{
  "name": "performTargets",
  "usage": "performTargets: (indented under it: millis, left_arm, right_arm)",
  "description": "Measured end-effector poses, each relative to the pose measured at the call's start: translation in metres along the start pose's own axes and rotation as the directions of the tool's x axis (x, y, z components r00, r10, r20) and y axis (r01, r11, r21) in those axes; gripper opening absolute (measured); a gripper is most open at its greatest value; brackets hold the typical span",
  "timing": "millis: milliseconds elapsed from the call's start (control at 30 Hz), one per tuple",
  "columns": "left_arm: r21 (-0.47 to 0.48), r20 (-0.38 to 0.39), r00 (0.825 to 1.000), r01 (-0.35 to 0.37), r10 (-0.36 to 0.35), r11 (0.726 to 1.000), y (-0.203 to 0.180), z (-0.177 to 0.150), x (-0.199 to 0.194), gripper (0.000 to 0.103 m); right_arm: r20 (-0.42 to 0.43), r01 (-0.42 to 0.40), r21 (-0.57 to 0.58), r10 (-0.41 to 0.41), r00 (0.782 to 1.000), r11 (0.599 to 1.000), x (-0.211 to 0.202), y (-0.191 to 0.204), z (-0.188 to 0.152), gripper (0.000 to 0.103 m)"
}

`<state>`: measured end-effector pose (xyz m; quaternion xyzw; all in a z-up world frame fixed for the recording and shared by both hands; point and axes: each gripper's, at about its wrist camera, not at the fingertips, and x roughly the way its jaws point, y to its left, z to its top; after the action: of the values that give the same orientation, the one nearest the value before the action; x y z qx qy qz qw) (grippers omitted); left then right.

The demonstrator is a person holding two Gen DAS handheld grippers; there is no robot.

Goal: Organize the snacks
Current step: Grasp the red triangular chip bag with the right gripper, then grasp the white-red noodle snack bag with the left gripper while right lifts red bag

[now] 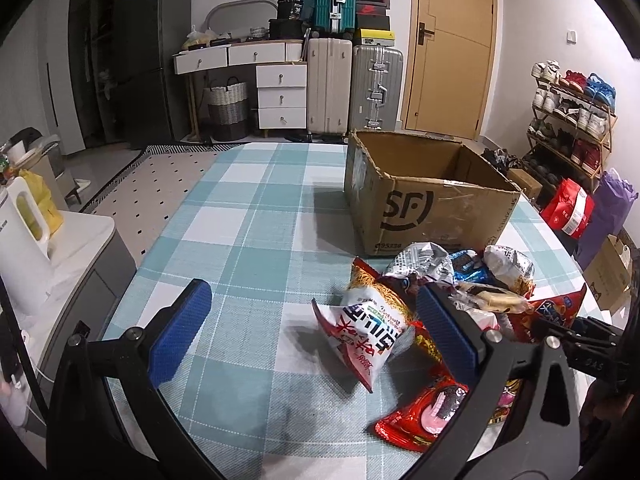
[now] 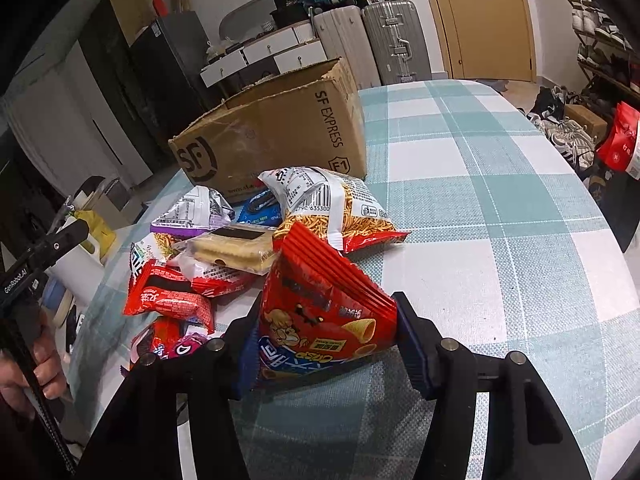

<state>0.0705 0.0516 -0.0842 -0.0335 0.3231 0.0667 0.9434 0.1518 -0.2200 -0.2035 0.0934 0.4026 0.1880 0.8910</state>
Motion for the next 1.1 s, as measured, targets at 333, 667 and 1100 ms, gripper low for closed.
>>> performTargets:
  millis: [333,667,1100]
  left_arm:
    - [-0.008,-0.051,0.998,0.037,-0.037,0.999,0.003,-0.008,0.0,0.102]
    - [-0.036,-0.116,0.991,0.057,-0.061,0.998,0.002,-0.009,0.033,0.102]
    - [-0.077,-0.198,0.975,0.088,-0.102,0.993,0.006,-0.011,0.079,0.102]
  right_arm:
    - [0.03,-0.01,0.002,0.01,0.999,1.0,-0.017,0.002,-0.001,0.059]
    - [0.051,-0.012,-0.002,0.012,0.999,1.0,-0.03,0.005,-0.003,0.059]
    - [0.048,-0.005,0.004,0.005,0.999,1.0,-0.027,0.0,-0.003,0.059]
